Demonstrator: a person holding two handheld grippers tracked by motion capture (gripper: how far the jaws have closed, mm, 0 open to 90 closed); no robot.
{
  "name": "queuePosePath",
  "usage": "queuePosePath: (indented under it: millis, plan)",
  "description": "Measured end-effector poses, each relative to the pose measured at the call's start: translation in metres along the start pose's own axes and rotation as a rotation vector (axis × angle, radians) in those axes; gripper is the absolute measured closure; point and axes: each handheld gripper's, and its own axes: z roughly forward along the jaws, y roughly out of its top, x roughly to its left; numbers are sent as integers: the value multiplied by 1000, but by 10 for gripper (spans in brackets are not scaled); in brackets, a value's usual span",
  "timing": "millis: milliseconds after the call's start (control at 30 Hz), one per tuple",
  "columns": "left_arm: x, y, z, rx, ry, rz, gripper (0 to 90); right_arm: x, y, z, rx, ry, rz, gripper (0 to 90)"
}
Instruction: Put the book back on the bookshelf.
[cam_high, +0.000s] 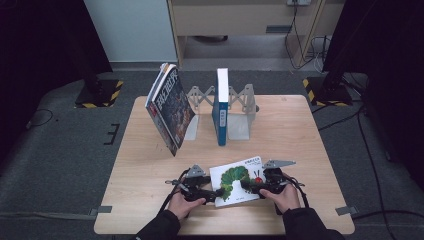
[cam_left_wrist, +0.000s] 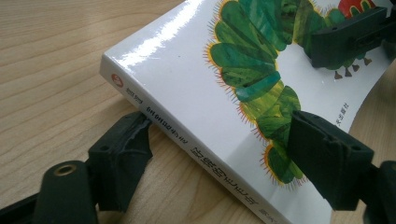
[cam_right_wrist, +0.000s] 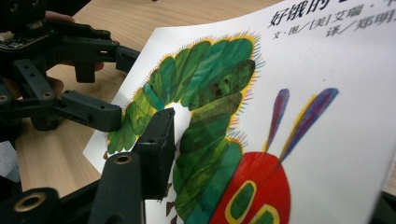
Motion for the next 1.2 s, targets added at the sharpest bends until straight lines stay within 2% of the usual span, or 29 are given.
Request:
queuePosePath:
  millis: [67,300,467,700,833,900,967,1033,1133,1200]
  plan:
    - [1,0,0,0,-5,-5,217,1,0,3,-12,20,-1,534]
    - [2,0,-1,-4,-8,-9,231,2,1,4,-5,29,-27,561]
    - [3,0,0,-7,-29,-22,198,5,1,6,-20,56,-45,564]
    - [3,0,0,-10,-32,-30,181,6,2,8,-30,75,-46,552]
    - [4,-1,-1,-17,-40,-47,183,6,3,8,-32,58,-36,475]
    - [4,-2,-1,-23,-43,-60,187,7,5,6,-31,21,-58,378]
    - [4,-2,-1,-23,-34,-61,204,7,7,3,-18,-23,-73,348]
    - [4,-2,-1,-25,-32,-64,239,4,7,0,-22,-66,-71,335]
    - [4,-2,-1,-25,-34,-67,249,5,7,-2,-5,-102,-87,348]
    - [4,-2,-1,-26,-34,-70,251,6,7,-1,-8,-115,-79,344]
